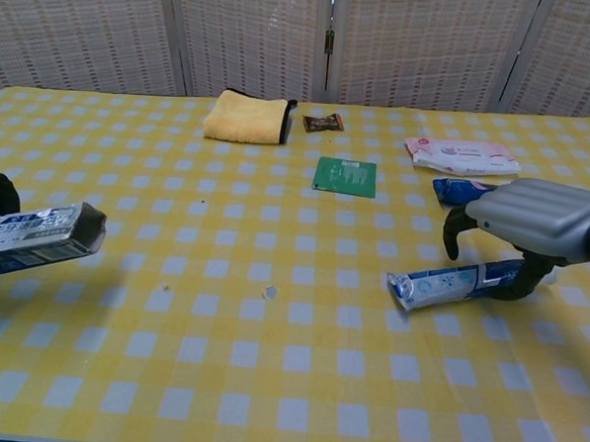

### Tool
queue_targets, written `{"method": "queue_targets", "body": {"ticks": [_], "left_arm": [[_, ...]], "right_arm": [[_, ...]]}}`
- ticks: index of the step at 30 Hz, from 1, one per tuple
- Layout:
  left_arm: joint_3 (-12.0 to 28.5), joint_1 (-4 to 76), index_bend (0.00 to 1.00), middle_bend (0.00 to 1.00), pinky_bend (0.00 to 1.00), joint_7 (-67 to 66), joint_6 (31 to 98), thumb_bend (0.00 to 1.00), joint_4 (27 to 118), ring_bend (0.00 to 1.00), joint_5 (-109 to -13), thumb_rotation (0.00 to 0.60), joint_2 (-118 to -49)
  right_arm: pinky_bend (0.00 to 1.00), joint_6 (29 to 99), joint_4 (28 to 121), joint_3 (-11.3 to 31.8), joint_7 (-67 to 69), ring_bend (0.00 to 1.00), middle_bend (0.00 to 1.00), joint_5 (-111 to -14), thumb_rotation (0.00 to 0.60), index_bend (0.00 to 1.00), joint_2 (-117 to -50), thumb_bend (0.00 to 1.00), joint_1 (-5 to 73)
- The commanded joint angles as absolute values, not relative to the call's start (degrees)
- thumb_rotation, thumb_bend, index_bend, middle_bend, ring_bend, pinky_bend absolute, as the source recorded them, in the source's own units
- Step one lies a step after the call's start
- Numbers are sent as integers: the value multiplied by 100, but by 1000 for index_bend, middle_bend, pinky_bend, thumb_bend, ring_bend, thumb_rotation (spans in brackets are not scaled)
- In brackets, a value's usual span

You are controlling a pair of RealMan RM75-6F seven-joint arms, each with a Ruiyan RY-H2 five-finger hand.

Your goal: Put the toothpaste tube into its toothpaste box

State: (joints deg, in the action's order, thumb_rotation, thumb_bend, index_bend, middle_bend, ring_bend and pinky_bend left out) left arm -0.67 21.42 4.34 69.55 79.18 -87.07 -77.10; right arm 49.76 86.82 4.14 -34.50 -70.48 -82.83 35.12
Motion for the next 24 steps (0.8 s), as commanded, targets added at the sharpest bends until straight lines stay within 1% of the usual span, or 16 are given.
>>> {"method": "queue_targets", "body": {"ticks": [1, 12, 24], "left_arm": [[-74, 2130, 549, 558, 477, 467, 6967, 318, 7910, 547, -8718, 600, -7696], [-71, 2036, 549, 560, 477, 583, 7129, 319, 7894, 548, -8755, 600, -7617], [-43, 1978, 548, 564, 477, 627, 7216, 321, 7884, 549, -8756, 600, -7582]], "right_arm": [[258, 4934, 8630, 419, -3500, 245, 291, -6980, 600, 413, -8383, 289, 3590], [258, 4799, 8607, 394, -3610, 244, 291, -6735, 600, 413, -8612, 291, 3849], [258, 4719, 8400, 331, -3308, 250, 294, -6707, 600, 414, -8754, 294, 3989]]}}
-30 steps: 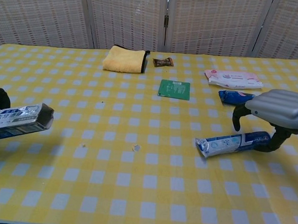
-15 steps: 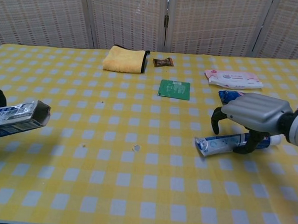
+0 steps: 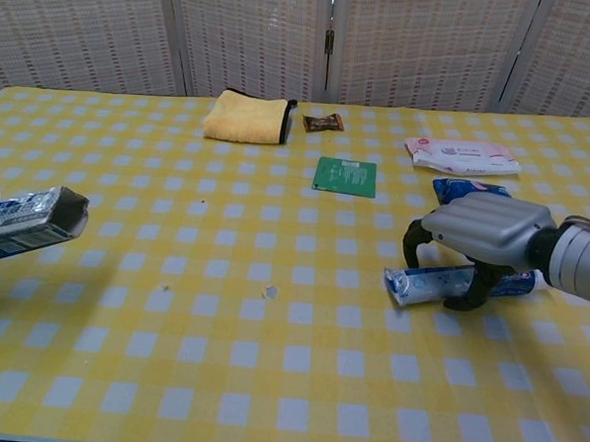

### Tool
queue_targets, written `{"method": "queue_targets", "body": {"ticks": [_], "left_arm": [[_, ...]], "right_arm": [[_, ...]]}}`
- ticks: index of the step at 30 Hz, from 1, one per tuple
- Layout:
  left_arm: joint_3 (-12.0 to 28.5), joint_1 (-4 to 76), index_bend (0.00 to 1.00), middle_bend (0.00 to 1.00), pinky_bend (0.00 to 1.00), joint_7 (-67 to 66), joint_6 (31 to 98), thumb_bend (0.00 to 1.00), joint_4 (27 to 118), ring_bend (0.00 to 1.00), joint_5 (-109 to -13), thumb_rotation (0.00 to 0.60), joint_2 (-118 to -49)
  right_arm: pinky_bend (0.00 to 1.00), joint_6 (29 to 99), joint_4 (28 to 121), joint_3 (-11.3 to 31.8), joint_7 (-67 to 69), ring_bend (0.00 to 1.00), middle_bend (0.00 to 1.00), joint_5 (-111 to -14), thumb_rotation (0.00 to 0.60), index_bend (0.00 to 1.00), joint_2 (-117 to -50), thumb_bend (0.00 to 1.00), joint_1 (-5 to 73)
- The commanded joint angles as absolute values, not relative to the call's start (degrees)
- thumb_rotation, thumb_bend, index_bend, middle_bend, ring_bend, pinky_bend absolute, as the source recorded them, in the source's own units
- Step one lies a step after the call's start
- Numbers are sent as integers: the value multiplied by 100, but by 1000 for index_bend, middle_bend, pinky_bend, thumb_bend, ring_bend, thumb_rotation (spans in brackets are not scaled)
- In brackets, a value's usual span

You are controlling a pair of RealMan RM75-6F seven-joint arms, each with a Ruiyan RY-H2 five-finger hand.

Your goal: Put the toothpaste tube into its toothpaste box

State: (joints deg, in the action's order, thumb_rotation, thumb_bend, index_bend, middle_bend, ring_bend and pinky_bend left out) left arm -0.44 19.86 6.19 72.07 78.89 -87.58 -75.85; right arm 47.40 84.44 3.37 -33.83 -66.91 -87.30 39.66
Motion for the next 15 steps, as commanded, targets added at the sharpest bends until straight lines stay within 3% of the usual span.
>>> {"method": "queue_targets", "body": {"ticks": [1, 15], "left_arm": [[-46, 1970, 549, 565, 477, 635, 7221, 322, 7881, 549, -8754, 600, -7578], [-66, 1894, 552, 568, 477, 771, 7260, 323, 7792, 551, -8763, 600, -7536]], "right_arm": [[258, 4715, 8376, 331, -3264, 252, 295, -6720, 600, 415, -8767, 293, 3997], [274, 4752, 8045, 361, -2665, 280, 330, -7010, 600, 459, -8990, 293, 4101]]}}
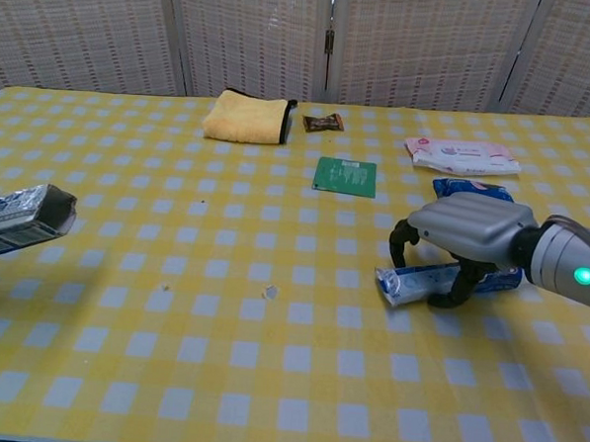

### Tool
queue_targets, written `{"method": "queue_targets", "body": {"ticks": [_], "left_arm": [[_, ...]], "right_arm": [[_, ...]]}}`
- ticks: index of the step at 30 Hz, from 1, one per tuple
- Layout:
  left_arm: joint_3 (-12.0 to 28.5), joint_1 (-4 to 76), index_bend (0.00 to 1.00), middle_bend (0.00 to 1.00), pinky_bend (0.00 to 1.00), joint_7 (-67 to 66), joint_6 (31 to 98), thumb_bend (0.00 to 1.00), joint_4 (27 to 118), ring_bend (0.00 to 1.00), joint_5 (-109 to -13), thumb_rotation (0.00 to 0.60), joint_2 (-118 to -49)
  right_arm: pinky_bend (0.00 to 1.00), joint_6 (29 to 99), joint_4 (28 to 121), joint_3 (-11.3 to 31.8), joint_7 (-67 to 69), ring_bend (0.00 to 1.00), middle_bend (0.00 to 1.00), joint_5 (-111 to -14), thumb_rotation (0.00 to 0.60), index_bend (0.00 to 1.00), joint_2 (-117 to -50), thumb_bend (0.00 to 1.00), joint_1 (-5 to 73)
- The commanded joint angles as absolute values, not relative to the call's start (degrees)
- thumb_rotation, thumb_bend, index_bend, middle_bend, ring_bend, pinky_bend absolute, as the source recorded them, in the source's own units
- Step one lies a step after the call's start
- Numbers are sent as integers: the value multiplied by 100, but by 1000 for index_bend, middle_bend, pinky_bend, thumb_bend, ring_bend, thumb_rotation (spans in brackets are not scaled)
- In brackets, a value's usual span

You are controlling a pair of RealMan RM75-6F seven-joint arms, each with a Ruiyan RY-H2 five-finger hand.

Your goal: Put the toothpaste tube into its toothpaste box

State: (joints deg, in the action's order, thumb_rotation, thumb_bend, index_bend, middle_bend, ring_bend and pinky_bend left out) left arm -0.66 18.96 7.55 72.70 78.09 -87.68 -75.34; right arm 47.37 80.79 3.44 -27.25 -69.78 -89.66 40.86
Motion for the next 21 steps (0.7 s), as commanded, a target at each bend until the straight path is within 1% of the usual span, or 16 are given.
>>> {"method": "queue_targets", "body": {"ticks": [1, 3, 7, 9, 11, 14, 21], "left_arm": [[-66, 1893, 552, 568, 477, 785, 7252, 323, 7780, 551, -8761, 600, -7536], [-65, 1893, 552, 568, 477, 807, 7244, 323, 7764, 551, -8760, 600, -7536], [-60, 1891, 552, 568, 477, 853, 7227, 323, 7731, 551, -8752, 600, -7544], [-59, 1885, 552, 568, 477, 869, 7224, 323, 7714, 551, -8748, 600, -7553], [-57, 1882, 552, 568, 477, 873, 7218, 323, 7705, 551, -8742, 600, -7558], [-49, 1881, 552, 568, 477, 855, 7208, 323, 7719, 551, -8731, 600, -7558], [-41, 1866, 553, 569, 477, 759, 7188, 324, 7804, 552, -8692, 600, -7560]], "right_arm": [[282, 4777, 8020, 369, -2626, 288, 341, -7039, 600, 471, -9003, 293, 4105], [322, 4824, 7980, 376, -2577, 319, 378, -7087, 600, 515, -9020, 293, 4104], [469, 5005, 7904, 397, -2455, 410, 475, -7234, 600, 620, -9055, 293, 4076], [559, 5128, 7884, 408, -2353, 469, 531, -7343, 600, 678, -9052, 293, 4048], [602, 5287, 7877, 418, -2191, 500, 565, -7510, 600, 709, -9031, 293, 4014], [654, 5527, 7929, 428, -1926, 522, 592, -7754, 600, 728, -8942, 293, 3953], [703, 6038, 8279, 506, -1192, 538, 598, -8132, 600, 729, -8564, 293, 3765]]}}
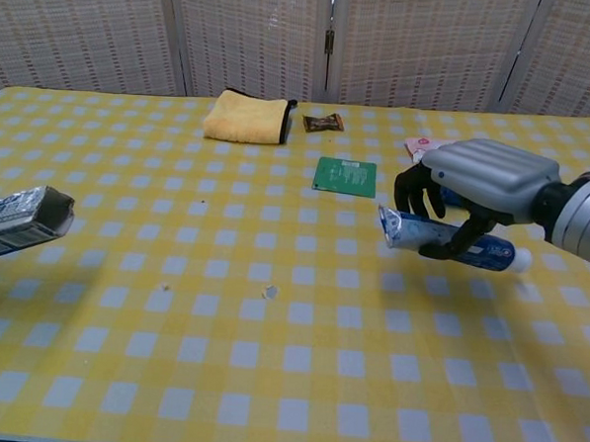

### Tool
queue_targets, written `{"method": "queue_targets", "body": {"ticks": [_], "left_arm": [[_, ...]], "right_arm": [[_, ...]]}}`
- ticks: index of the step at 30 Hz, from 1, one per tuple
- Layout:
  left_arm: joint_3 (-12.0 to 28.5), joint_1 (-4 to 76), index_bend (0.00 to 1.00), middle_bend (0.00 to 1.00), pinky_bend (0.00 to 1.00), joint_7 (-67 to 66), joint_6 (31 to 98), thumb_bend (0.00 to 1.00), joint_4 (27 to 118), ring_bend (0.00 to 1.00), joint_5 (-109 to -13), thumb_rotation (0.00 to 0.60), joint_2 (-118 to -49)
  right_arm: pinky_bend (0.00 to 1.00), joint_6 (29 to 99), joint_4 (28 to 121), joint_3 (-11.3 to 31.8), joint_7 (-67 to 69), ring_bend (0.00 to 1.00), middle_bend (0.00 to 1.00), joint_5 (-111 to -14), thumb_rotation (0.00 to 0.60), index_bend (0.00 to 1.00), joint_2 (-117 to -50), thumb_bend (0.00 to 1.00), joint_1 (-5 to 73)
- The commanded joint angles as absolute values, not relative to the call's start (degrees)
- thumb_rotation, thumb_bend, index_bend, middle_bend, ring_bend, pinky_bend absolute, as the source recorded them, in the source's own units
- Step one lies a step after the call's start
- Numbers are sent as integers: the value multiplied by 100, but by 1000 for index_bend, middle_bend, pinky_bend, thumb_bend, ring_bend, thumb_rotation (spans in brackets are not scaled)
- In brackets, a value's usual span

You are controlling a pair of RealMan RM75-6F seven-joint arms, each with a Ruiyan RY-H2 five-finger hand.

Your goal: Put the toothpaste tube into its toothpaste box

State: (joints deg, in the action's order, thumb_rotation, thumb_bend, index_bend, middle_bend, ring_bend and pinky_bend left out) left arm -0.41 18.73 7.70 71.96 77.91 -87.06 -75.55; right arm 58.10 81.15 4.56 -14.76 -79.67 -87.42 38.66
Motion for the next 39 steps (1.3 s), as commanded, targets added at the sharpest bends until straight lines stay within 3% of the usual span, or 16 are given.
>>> {"method": "queue_targets", "body": {"ticks": [1, 14, 25, 39], "left_arm": [[-41, 1867, 553, 569, 477, 767, 7163, 324, 7811, 552, -8674, 600, -7562], [86, 2055, 560, 576, 486, 1474, 6584, 333, 8023, 559, -8363, 600, -7500], [272, 2205, 562, 578, 486, 1698, 6555, 332, 8741, 560, -8337, 600, -7509], [654, 2315, 596, 619, 524, 1762, 6857, 333, 9340, 596, -8153, 600, -8285]], "right_arm": [[705, 6145, 8328, 531, -1026, 539, 598, -8193, 600, 729, -8506, 293, 3726], [721, 7408, 8284, 1095, 2152, 548, 602, -8481, 600, 728, -8760, 292, 3318], [728, 7211, 8797, 2121, 5037, 548, 601, -7638, 600, 729, -9052, 293, 3383], [729, 7245, 9345, 2395, 6209, 548, 601, -7758, 600, 729, -9209, 293, 3401]]}}
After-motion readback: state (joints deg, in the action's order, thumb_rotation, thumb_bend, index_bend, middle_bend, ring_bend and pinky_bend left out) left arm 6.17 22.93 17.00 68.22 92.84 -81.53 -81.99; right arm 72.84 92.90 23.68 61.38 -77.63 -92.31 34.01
